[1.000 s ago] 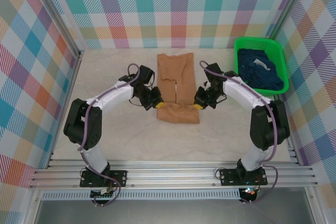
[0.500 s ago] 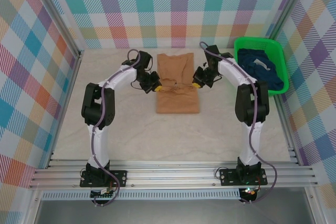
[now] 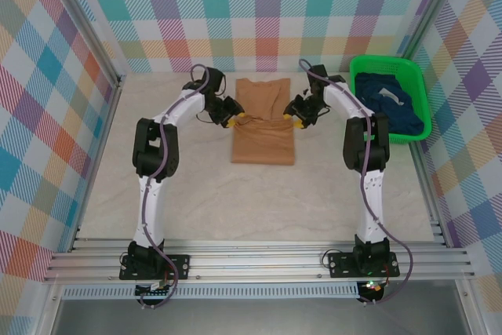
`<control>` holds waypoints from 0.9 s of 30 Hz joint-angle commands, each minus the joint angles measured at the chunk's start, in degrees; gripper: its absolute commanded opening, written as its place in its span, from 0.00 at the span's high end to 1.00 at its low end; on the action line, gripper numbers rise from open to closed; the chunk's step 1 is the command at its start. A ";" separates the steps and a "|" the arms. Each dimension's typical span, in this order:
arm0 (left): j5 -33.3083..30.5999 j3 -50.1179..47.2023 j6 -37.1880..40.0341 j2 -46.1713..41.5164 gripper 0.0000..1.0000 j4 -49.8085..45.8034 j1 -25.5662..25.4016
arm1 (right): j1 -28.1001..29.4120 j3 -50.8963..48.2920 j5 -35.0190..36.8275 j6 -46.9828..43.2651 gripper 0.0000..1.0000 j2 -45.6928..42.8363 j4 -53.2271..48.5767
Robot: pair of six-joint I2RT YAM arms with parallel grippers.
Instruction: Fold and stack the t-shirts
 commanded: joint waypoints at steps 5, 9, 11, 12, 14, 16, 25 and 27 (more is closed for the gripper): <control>-2.42 -20.33 -2.87 -17.52 0.62 4.77 0.45 | 1.00 -18.64 2.69 1.38 0.58 -16.88 6.22; -1.58 -25.54 -3.16 -19.96 0.81 6.09 0.54 | 2.91 -29.69 2.03 3.57 0.69 -22.13 12.28; 1.25 -24.92 -3.89 -17.72 0.88 7.52 0.21 | 3.35 -32.01 1.04 4.61 0.76 -22.49 14.92; 2.26 -23.79 -4.26 -16.23 0.89 7.97 -0.18 | 3.45 -32.29 0.43 4.99 0.81 -22.13 15.79; 2.53 -20.43 -4.65 -13.37 0.90 7.91 -0.96 | 3.55 -31.83 -0.35 5.43 0.88 -20.81 16.35; 2.51 -16.10 -5.31 -9.78 0.91 7.28 -1.56 | 3.57 -30.50 -1.37 5.48 0.89 -18.99 16.32; 2.28 4.18 -6.07 5.46 0.90 2.71 -1.79 | 4.12 -25.62 -1.87 5.93 0.90 -11.48 13.30; 1.34 7.74 -5.63 8.40 0.90 0.83 -1.26 | 4.12 -25.55 -1.73 5.68 0.90 -10.60 13.05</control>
